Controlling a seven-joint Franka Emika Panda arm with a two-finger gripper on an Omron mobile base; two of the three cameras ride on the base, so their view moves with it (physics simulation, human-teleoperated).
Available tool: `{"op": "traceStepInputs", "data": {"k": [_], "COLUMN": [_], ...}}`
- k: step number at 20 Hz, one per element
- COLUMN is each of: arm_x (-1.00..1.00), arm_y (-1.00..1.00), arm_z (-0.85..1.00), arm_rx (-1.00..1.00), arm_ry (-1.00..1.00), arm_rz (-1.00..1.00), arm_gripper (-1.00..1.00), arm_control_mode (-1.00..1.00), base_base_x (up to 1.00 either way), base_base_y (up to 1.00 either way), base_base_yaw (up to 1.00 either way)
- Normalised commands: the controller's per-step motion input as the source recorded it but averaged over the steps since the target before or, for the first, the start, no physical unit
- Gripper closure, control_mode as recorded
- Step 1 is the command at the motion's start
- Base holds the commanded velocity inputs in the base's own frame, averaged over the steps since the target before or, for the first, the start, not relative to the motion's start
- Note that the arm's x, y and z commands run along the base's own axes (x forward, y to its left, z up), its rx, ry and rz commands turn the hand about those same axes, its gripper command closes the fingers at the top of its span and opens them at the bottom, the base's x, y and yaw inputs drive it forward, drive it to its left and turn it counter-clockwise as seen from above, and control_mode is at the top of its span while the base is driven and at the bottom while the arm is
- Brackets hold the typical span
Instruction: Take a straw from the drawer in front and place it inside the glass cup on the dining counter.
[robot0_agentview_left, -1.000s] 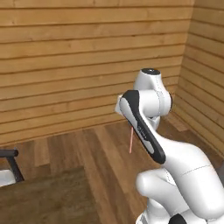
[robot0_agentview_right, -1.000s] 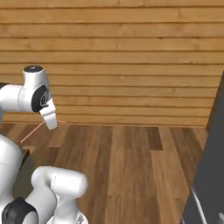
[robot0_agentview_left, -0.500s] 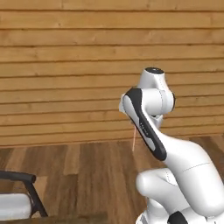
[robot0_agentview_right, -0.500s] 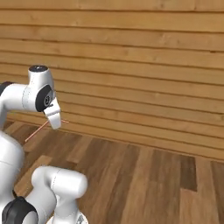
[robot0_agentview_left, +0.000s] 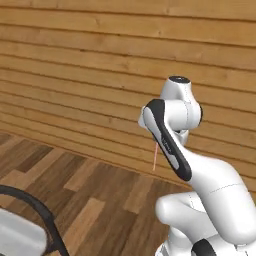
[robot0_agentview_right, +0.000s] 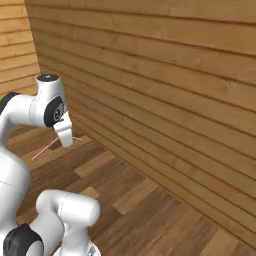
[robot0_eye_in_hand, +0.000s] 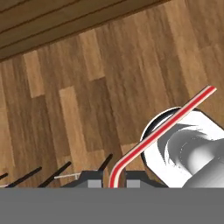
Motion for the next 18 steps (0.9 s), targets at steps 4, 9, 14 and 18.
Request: {"op": "traceStepInputs", "data": {"k": [4,9,14,18], "arm_x": [0.0,0.0,0.0,0.0], "arm_y": [0.0,0.0,0.0,0.0], "arm_z": [0.0,0.0,0.0,0.0], "arm_rx": [0.0,0.0,0.0,0.0], "arm_ry": [0.0,0.0,0.0,0.0], "arm_rz": [0.0,0.0,0.0,0.0], "arm_gripper": [1.0,1.0,1.0,1.0], "arm_control_mode": [1.0,1.0,1.0,1.0], "base_base_x": [0.96,0.85,0.86,0.88], "base_base_y": [-0.26,-0.4,-0.65,-0.73], "base_base_yaw": [0.79,0.76,0.65,0.61]}}
